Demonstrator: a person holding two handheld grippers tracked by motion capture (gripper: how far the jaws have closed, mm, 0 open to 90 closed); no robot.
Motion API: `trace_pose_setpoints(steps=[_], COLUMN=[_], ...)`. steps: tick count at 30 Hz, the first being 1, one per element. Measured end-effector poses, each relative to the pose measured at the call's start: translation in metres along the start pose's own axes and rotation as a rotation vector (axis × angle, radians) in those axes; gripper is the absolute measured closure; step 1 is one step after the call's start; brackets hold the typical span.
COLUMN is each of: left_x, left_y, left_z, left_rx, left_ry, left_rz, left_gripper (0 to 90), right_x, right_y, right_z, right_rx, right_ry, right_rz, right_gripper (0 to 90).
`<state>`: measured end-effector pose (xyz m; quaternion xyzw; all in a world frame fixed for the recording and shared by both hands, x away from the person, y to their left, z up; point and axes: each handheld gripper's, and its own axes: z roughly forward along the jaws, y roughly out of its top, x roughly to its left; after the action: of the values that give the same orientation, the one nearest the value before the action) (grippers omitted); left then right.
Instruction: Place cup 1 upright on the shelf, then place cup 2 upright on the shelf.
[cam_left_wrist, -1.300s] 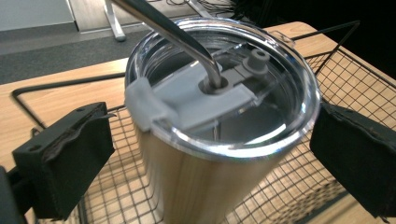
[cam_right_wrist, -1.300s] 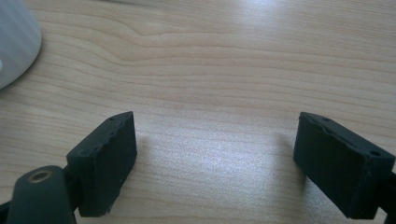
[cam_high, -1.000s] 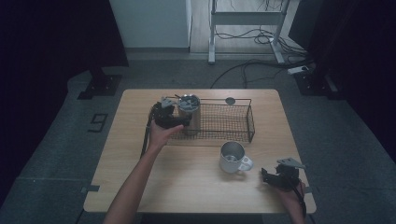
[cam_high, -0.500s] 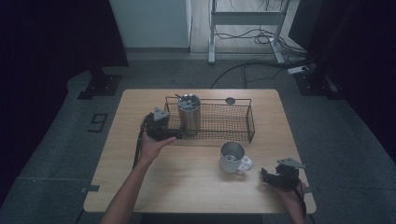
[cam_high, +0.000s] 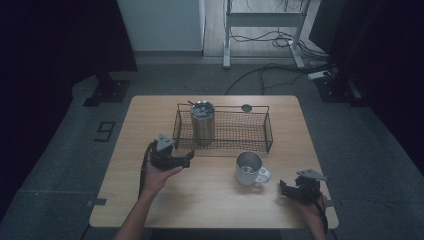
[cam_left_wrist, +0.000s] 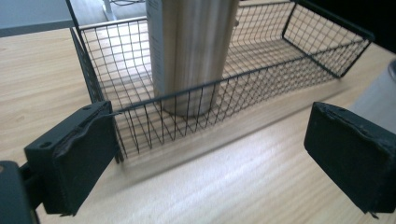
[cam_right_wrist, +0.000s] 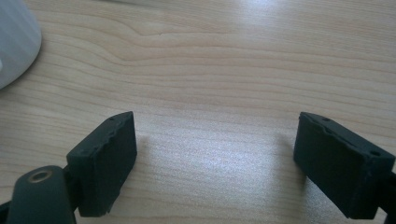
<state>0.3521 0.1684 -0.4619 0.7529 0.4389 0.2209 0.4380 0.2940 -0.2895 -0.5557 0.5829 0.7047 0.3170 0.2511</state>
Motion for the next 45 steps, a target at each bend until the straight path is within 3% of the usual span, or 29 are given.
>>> trace_pose_setpoints(steps=[5,13,25,37,45], left_x=[-0.004,0.000,0.002,0.003,0.002], left_y=[-0.013,-0.043,-0.072,-0.077,-0.078], left_z=[-0.007,-0.023,-0.024,-0.023,-0.023], left_rx=[-0.017,-0.019,0.010,0.029,0.030], left_ry=[0.005,-0.001,-0.018,-0.023,-0.027], left_rz=[-0.001,-0.048,-0.083,-0.081,-0.081], left_gripper=[5.2,6.1,7.0,7.5,7.9], right_x=[0.000,0.000,0.000,0.001,0.005], right_y=[0.000,0.000,0.000,0.000,0.002], right_z=[0.000,0.000,0.000,0.000,-0.005], right_rx=[0.000,0.000,0.000,-0.001,-0.040], right_ry=[0.000,0.000,-0.001,-0.001,0.016], right_rz=[0.000,-0.001,-0.001,0.001,-0.005], right_gripper=[13.1,13.1,13.1,14.2,14.4])
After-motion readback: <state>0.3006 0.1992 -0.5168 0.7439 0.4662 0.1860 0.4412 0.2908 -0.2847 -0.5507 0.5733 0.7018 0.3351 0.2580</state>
